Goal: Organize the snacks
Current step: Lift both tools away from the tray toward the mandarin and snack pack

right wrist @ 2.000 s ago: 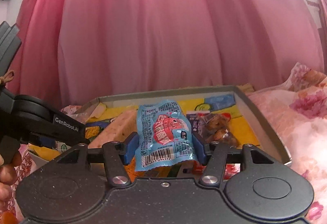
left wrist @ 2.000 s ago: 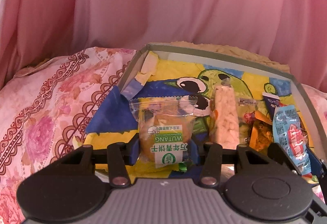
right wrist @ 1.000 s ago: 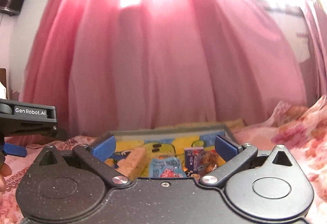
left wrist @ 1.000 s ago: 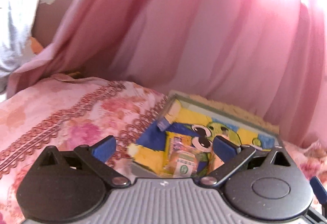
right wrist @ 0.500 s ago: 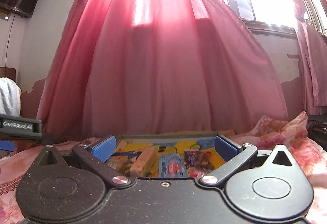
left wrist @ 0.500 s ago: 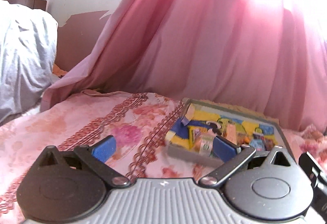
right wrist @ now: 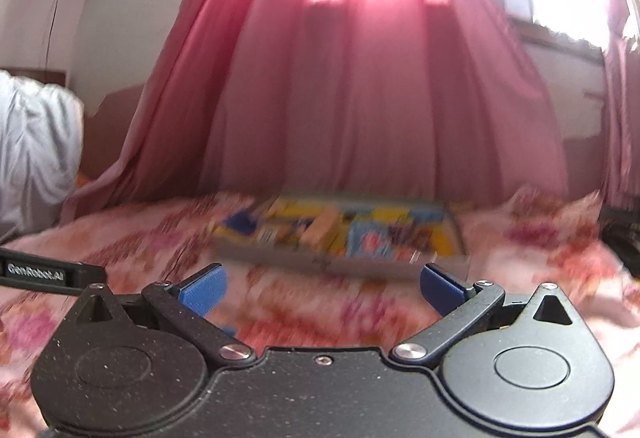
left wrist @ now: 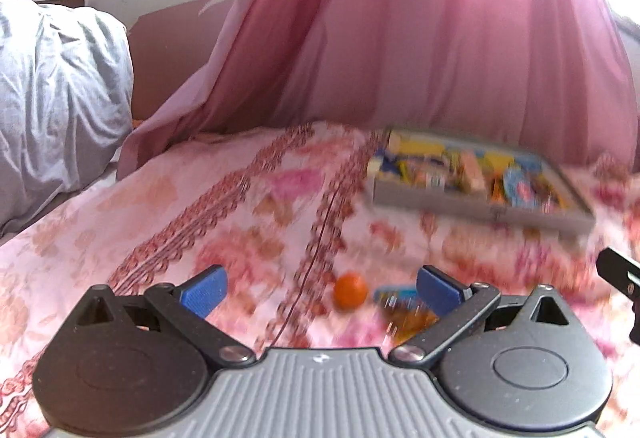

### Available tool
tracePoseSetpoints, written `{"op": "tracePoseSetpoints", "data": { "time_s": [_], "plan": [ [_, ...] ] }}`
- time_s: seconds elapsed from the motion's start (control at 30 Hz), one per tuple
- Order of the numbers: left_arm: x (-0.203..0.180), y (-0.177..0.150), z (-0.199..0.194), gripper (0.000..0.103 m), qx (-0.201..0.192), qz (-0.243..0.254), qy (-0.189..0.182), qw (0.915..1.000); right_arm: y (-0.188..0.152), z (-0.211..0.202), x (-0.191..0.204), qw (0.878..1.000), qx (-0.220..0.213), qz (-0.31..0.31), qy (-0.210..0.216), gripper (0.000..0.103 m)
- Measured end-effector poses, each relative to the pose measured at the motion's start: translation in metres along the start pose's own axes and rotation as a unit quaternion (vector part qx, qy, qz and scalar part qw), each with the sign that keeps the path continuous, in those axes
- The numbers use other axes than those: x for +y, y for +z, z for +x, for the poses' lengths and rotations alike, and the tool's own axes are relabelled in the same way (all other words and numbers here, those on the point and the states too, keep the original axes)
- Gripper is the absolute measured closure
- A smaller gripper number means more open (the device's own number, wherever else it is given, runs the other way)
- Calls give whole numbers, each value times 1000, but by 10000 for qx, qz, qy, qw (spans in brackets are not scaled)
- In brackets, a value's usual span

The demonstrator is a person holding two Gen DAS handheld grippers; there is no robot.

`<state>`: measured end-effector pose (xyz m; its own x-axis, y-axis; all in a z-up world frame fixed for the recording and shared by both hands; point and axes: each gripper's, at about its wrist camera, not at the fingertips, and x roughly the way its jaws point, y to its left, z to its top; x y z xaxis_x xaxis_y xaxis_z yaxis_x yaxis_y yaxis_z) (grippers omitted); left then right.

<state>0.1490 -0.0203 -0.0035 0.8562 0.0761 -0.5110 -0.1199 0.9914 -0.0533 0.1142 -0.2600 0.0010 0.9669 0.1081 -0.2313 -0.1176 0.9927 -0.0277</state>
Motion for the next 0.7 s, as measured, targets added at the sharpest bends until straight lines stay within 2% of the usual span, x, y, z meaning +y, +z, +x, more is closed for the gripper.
{"op": "tracePoseSetpoints", "data": {
  "time_s": [0.33, 0.53, 0.7],
  "plan": [
    [18, -39, -4, 0, 513, 323, 220, 9979, -27, 1, 34, 9926, 1171, -179, 279, 1],
    [25, -48, -1, 0, 673, 383, 252, 9967, -37, 12, 43, 9872, 1539, -278, 321, 1],
    [29, -46, 3, 0, 769, 385, 243, 9960, -39, 18, 44, 9851, 1661, -205, 383, 1]
  ]
}}
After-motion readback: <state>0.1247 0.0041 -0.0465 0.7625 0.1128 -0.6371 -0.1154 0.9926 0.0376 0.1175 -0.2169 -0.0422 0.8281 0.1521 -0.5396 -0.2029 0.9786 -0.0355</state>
